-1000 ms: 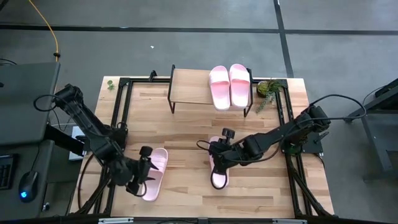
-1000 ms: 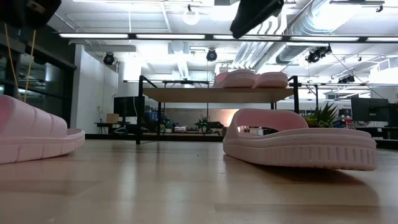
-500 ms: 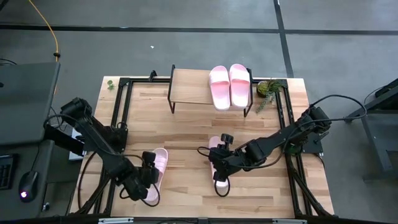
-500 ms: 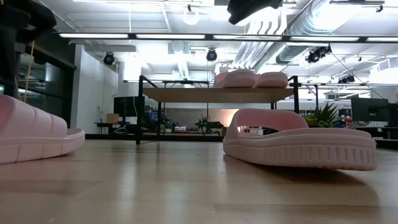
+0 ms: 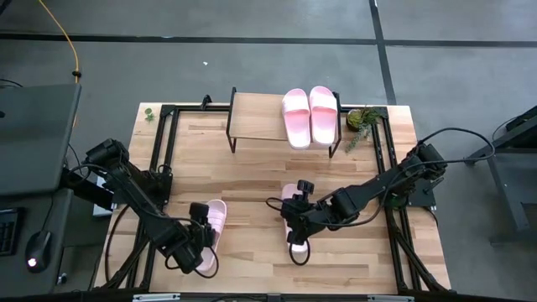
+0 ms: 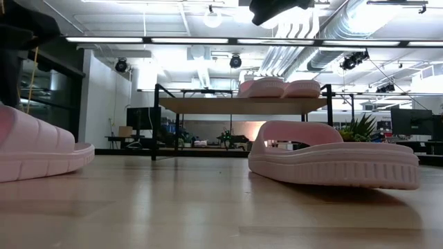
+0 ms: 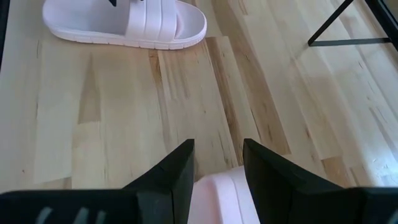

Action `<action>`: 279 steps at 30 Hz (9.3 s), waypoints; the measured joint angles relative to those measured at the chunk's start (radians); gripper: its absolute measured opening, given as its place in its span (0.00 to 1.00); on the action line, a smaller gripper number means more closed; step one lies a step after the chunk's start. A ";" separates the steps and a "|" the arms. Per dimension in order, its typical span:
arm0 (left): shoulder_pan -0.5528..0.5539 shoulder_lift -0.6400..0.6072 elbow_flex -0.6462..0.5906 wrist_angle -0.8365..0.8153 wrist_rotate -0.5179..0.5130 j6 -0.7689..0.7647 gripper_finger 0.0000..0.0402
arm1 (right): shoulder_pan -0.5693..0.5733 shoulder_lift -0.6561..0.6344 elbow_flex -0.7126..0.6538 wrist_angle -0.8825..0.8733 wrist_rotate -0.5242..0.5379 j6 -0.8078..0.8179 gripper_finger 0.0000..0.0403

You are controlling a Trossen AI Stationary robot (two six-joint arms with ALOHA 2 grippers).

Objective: Pick and place slides into the shelf
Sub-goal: Put the pink slide on the shelf

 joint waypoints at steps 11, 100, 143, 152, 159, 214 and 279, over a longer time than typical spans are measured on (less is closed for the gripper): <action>0.000 0.000 0.000 -0.006 -0.035 -0.008 0.45 | -0.002 0.000 0.000 0.004 0.001 0.000 0.31; 0.069 0.000 0.211 0.015 -0.100 0.363 0.01 | 0.005 0.000 0.000 0.198 0.027 -0.369 0.31; -0.210 -0.002 1.074 -0.070 -0.325 0.756 0.04 | 0.109 -0.003 0.220 0.695 -0.174 -1.089 0.31; -0.210 -0.002 1.085 0.002 -0.288 0.840 0.04 | 0.093 -0.003 0.220 0.750 -0.274 -1.092 0.31; -0.210 -0.001 1.085 0.073 -0.280 0.906 0.04 | 0.073 0.003 0.220 0.781 -0.412 -1.092 0.31; 0.032 -0.001 1.085 0.340 0.219 1.276 0.04 | -0.015 0.071 0.219 1.189 -0.770 -1.073 0.59; 0.296 0.030 1.085 0.371 0.576 1.189 0.04 | -0.001 0.071 0.218 1.230 -0.856 -1.064 0.45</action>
